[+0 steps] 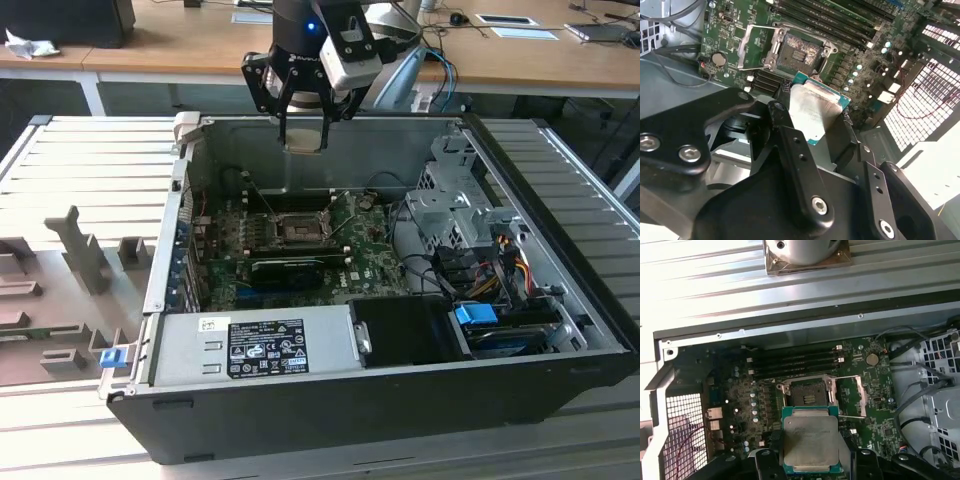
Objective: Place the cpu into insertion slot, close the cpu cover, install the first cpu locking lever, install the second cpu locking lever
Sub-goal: 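Place the cpu into insertion slot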
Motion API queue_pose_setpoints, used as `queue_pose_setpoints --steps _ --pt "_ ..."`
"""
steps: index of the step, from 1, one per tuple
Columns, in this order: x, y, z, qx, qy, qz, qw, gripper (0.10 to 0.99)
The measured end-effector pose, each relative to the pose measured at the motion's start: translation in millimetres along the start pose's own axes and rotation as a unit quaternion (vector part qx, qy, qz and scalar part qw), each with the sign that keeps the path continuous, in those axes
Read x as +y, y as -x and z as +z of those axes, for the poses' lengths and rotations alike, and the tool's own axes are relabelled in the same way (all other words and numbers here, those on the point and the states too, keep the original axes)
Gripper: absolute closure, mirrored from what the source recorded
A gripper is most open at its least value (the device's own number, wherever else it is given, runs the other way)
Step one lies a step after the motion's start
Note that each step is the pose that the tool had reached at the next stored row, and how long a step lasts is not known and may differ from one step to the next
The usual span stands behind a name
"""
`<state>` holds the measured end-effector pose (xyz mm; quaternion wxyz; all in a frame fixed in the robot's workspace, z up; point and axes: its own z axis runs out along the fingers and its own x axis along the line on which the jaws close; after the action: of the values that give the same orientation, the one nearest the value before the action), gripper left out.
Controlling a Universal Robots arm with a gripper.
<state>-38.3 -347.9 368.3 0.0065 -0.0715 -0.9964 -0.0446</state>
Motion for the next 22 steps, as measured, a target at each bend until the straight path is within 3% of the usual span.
queue_pose_setpoints --steps 6,10,16,20,22 --pt "-0.1 0.0 0.8 -0.0022 0.0004 0.025 0.9997 0.557" --pt "-0.1 0.0 1.2 -0.0046 0.0009 0.052 0.9987 0.557" --pt "-0.1 0.0 1.3 -0.0063 0.0013 0.071 0.9975 0.557" --pt "-0.1 0.0 1.4 -0.0078 0.0016 0.088 0.9961 0.557" --pt "-0.1 0.0 1.4 -0.0096 0.0021 0.108 0.9941 0.557"
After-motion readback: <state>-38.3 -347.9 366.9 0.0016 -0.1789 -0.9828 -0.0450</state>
